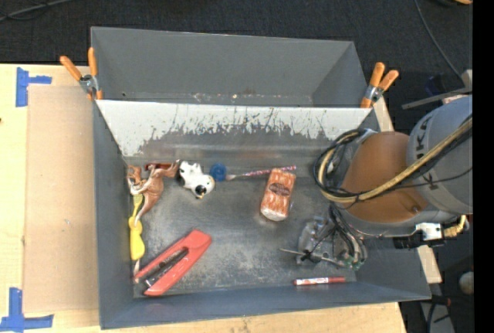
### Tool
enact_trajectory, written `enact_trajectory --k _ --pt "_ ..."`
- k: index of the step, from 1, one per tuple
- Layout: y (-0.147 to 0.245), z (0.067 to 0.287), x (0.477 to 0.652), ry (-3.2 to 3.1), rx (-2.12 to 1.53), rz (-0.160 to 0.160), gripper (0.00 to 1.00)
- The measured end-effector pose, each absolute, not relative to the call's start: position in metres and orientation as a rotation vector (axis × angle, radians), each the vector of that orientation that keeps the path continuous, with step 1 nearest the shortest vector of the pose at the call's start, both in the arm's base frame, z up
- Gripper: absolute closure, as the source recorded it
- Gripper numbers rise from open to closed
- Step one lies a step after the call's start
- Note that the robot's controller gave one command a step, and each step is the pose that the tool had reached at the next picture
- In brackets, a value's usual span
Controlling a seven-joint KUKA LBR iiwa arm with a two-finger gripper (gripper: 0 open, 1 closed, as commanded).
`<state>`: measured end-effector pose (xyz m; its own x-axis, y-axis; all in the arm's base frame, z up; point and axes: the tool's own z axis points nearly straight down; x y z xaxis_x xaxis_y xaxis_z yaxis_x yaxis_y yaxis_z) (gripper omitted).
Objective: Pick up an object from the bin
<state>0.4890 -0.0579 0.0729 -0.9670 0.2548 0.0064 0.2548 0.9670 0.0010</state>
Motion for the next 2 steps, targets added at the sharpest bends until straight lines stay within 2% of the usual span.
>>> enact_trajectory --k 2 --pt "-0.058 0.109 0.489 -3.110 -0.398 -0.004 1.00"
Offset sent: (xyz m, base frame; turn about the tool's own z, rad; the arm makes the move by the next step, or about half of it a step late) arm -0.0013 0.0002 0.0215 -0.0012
